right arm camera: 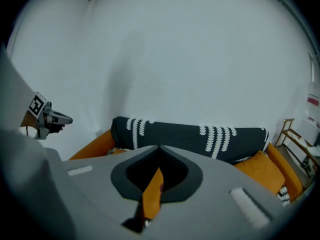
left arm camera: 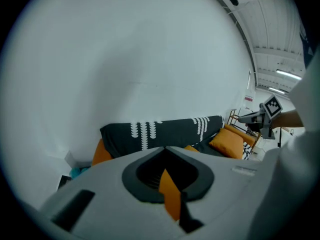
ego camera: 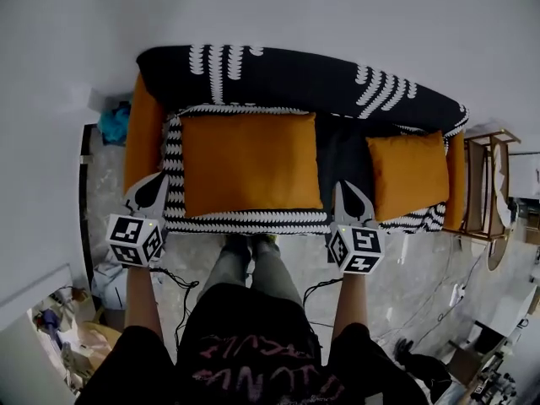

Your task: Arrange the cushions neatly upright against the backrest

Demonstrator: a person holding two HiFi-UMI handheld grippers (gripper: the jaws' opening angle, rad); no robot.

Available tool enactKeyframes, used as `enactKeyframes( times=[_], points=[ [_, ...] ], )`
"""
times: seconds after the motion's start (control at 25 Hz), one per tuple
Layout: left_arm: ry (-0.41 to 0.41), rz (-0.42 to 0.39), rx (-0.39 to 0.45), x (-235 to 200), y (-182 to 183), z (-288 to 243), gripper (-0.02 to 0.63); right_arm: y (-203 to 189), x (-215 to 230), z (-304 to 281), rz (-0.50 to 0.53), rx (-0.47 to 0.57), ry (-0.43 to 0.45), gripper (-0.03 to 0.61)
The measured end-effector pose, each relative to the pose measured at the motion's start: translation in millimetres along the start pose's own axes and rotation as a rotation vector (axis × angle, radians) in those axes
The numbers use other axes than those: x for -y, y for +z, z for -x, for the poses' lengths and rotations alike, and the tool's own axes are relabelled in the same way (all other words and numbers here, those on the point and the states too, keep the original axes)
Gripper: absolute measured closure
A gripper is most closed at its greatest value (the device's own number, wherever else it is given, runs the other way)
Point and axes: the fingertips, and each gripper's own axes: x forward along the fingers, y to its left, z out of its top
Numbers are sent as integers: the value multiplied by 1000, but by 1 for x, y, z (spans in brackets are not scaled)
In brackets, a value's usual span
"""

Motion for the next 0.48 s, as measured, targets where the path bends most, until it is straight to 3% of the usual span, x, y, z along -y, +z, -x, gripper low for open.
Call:
enactKeyframes(
  times=[0.48],
  points=[
    [19, 11, -120, -25, -52, -103, 606, -67, 32, -107, -72, -137, 64, 557]
  ],
)
